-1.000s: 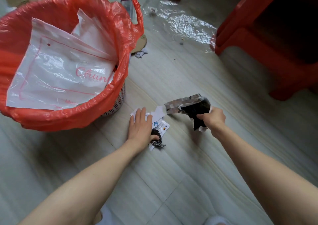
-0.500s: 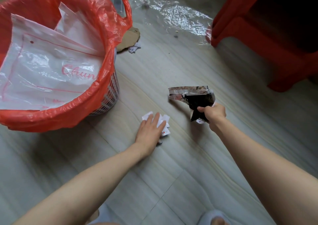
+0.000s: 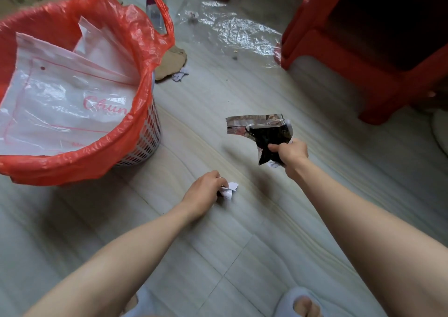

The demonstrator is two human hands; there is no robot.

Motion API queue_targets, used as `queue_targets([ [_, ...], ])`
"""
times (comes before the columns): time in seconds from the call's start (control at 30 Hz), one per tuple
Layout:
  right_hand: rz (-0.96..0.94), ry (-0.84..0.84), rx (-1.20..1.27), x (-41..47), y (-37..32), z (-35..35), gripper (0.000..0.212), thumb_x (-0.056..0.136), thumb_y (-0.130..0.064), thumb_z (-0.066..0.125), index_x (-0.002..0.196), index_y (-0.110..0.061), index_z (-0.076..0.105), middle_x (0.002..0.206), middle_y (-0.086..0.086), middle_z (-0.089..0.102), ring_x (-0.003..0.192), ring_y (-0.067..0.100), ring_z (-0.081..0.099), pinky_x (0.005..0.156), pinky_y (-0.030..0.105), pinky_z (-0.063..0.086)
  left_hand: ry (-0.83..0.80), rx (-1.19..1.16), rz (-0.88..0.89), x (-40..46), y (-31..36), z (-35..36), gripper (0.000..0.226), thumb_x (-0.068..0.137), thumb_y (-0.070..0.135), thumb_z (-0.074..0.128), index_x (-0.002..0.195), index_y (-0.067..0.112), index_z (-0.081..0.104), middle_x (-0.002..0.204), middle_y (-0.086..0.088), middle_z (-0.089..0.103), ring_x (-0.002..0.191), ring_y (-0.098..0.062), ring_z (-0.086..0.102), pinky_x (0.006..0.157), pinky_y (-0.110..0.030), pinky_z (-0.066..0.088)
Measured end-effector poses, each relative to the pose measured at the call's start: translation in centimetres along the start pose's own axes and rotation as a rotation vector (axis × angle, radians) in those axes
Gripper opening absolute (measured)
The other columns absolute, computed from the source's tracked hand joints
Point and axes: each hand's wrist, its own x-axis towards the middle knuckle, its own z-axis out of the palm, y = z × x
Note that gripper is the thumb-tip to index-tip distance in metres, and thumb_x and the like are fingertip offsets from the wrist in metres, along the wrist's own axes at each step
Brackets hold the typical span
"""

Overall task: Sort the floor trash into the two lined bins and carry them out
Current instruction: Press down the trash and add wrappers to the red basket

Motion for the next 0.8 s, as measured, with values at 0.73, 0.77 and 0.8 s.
queue_targets([
  [0.73,-0.985,-0.165,-0.077,-18.7,-19.7,13.6,0.008,0.083,-0.017,0.060,0.085,-0.012,0.054,0.085,0.007,0.060,0.085,0.029,0.058,0.061,0.033,0.038,1.348,-0.301,-0.253,-8.5,-1.7,-28.7,0.036,0.077,-0.012,0.045,0.103,0.004,0.065,0.110,-0.020,0.054,0.102,-0.029,0.053,0.081,-0.016,0.031],
  [0.77,-1.009,-0.166,-0.133,-19.0,-19.6,14.5,0.012,0.082,-0.016,0.060,0.092,-0.010,0.056,0.091,0.008,0.059,0.089,0.029,0.057,0.062,0.031,0.034,1.339,-0.310,-0.298,-8.9,-2.7,-28.3,0.038,0.076,-0.013,0.044,0.103,0.004,0.065,0.111,-0.021,0.053,0.105,-0.030,0.052,0.081,-0.015,0.030],
  [0.8,-1.028,-0.174,-0.172,-19.3,-19.4,15.8,0.023,0.081,-0.014,0.060,0.103,-0.008,0.057,0.098,0.009,0.059,0.095,0.029,0.057,0.065,0.028,0.033,1.297,-0.307,-0.341,-9.3,-3.8,-27.9,0.039,0.076,-0.013,0.043,0.104,0.003,0.065,0.113,-0.021,0.052,0.106,-0.030,0.051,0.083,-0.015,0.030],
])
